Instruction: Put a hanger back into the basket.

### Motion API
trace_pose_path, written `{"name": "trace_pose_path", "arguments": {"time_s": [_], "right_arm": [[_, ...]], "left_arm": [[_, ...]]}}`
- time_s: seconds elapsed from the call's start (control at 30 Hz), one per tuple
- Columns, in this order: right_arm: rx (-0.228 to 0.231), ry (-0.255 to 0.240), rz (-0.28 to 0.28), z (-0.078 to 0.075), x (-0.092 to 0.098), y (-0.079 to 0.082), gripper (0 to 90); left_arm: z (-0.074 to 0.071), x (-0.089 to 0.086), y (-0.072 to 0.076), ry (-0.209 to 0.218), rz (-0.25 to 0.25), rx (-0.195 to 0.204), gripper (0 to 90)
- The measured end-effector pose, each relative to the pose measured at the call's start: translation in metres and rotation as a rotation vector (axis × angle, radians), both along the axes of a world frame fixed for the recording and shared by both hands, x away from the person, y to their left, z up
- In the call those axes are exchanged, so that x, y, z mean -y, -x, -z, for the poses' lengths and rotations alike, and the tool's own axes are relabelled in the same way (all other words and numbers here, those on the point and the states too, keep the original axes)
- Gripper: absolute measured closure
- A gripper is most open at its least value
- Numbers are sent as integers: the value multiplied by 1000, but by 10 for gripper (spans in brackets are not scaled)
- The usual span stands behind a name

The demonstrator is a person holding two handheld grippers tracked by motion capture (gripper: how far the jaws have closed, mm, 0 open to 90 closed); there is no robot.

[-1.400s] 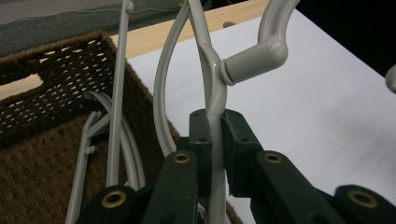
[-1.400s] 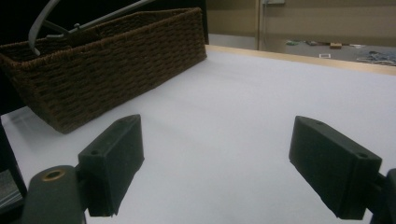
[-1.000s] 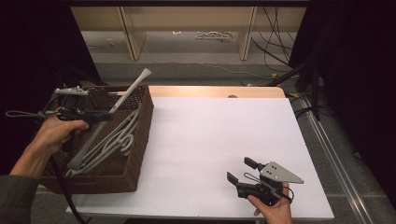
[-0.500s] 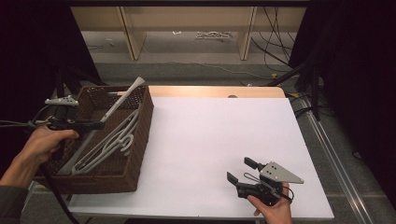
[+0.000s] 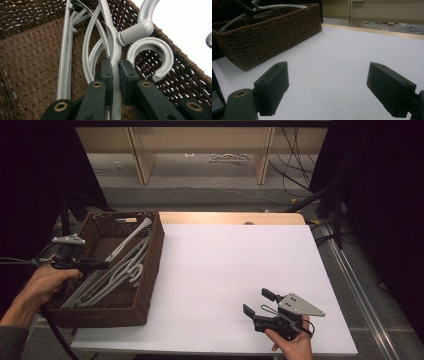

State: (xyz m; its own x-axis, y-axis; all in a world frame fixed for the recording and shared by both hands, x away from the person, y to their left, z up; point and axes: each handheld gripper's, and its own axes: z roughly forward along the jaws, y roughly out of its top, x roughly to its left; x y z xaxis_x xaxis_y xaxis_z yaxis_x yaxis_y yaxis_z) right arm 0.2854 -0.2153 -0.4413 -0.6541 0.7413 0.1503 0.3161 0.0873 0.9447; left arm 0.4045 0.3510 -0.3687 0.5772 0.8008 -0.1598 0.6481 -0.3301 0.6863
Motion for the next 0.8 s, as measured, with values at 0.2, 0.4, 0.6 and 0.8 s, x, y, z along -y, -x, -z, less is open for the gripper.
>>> {"name": "trace_pose_path", "arguments": {"time_s": [0.2, 0.4, 0.6, 0.8], "right_arm": [[1, 0, 0, 0, 0, 0, 188], [-1, 1, -2, 0, 0, 0, 188], [3, -4, 0, 0, -1, 0, 188], [0, -3, 0, 0, 0, 1, 188]], "left_arm": [[11, 10, -7, -77, 22, -37, 823], [21, 19, -9, -101, 19, -47, 822], [29, 25, -10, -111, 28, -56, 818], [38, 30, -13, -174, 0, -67, 765]]}}
